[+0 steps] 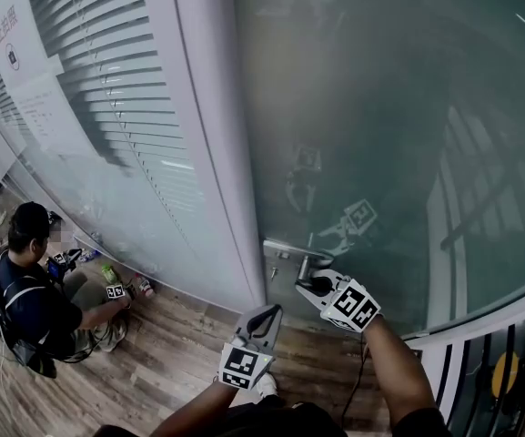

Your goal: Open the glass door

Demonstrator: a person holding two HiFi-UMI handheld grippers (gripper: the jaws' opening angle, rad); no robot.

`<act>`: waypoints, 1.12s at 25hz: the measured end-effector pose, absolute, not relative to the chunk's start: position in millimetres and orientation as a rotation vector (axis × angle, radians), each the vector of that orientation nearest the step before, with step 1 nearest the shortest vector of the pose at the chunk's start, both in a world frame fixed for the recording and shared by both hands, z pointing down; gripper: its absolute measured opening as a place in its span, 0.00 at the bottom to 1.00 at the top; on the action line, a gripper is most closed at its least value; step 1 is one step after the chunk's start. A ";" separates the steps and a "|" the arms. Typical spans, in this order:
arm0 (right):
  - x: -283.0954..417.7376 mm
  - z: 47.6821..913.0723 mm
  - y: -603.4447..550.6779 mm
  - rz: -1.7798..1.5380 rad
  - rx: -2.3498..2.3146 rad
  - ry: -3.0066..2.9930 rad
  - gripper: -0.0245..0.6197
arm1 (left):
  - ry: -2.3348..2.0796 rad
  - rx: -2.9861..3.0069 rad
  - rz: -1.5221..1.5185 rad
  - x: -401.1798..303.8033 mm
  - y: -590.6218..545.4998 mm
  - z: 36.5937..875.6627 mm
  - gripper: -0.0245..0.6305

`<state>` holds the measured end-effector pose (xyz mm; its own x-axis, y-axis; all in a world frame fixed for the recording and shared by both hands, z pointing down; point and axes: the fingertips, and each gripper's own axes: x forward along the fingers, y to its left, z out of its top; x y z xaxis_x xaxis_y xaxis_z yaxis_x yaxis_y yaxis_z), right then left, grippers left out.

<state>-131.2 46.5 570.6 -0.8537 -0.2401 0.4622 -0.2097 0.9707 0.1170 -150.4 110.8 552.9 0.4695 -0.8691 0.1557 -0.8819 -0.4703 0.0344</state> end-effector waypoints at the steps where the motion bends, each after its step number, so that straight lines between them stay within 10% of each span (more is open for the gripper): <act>1: -131.0 571.0 45.9 -0.082 0.310 -2.624 0.08 | -1.554 2.599 0.175 -150.9 109.1 552.1 0.04; 28: -123.7 567.1 -107.6 0.010 0.436 -2.576 0.07 | -1.528 2.590 0.146 -121.9 -11.4 538.1 0.04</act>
<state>-123.7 -107.6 567.1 -0.8113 -0.3045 0.4990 -0.3082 0.9482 0.0775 -121.9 -11.4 538.1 0.4826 -0.8631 0.1491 -0.8757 -0.4787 0.0631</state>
